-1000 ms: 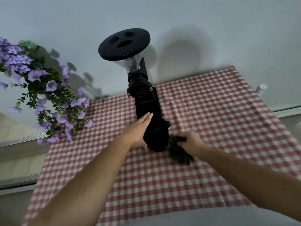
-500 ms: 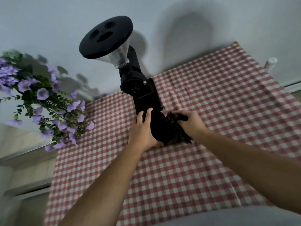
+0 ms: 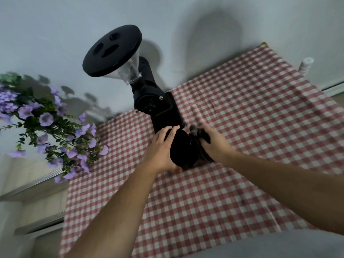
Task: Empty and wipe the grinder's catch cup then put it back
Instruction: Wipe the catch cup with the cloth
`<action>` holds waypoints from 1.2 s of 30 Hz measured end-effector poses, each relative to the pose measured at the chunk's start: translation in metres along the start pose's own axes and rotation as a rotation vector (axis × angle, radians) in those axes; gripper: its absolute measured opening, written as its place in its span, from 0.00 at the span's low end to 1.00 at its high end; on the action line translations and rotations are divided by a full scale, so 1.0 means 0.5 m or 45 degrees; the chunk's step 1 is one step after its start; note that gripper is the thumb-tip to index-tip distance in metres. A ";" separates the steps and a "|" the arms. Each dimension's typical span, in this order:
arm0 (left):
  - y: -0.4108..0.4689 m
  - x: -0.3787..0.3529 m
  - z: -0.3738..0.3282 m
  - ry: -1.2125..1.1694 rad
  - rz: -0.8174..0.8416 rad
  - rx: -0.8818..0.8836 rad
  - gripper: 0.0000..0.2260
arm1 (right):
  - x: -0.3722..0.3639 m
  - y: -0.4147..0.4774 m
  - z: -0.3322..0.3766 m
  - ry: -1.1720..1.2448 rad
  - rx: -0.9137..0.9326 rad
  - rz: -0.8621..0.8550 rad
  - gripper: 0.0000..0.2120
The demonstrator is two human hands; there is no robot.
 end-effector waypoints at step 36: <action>0.007 0.009 0.003 0.062 0.074 -0.067 0.59 | 0.011 0.006 0.002 0.018 -0.080 0.104 0.21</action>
Point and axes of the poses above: each hand's wrist, its own y-axis towards the middle knuckle, its own x-axis out of the back of the hand, z = x × y, the point moved 1 cm from there along y, towards the middle knuckle
